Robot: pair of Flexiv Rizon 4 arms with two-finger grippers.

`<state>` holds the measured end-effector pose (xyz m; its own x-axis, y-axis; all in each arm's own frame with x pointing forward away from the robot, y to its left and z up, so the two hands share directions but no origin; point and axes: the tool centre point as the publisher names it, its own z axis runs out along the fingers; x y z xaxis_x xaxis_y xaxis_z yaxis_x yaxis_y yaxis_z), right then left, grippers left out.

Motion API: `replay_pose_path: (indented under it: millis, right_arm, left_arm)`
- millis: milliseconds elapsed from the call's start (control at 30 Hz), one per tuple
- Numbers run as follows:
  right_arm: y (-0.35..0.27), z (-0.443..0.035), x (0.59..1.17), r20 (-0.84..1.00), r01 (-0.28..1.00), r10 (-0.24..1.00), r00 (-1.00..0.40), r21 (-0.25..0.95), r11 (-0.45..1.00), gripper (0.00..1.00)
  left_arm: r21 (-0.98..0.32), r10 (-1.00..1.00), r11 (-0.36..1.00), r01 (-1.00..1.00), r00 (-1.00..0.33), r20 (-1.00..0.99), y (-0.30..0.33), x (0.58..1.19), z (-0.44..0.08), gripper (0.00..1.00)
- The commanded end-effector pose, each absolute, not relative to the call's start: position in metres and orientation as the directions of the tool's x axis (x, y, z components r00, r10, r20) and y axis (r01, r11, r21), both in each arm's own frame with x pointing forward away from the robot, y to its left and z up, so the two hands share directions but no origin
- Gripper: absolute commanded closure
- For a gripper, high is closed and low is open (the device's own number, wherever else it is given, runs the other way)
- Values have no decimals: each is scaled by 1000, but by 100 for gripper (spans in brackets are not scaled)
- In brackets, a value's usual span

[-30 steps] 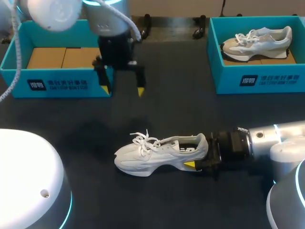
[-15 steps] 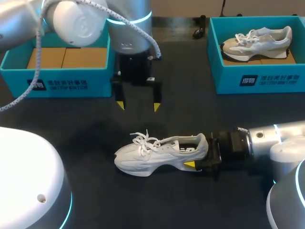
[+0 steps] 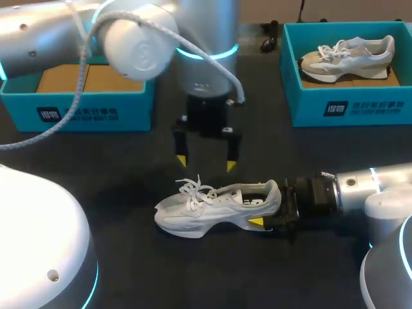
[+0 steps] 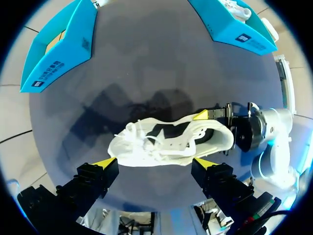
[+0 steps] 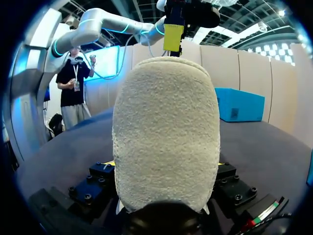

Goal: Take the shoe out of the shoebox, open the shoe tongue, remove and reinsert the insole, then place the shoe into the shoebox

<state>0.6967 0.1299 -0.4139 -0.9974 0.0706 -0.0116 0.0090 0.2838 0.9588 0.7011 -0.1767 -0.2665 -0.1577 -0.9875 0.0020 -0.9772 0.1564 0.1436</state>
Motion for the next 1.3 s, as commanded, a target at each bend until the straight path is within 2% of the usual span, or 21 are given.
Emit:
replay_pose_path:
  millis: [33, 700, 1300]
  right_arm:
    - [132, -413, 697, -10, 10, 69, -998, 957, 290, 100]
    - [132, -413, 697, -10, 10, 69, -998, 957, 290, 100]
    - [132, -413, 697, -10, 10, 69, -998, 957, 290, 100]
  left_arm:
    - [155, -986, 149, -977, -159, -58, -198, 698, -275, 0]
    - [212, -953, 154, -965, -202, -226, -233, 680, -322, 0]
    - [280, -905, 104, -954, -208, -372, -216, 676, -342, 0]
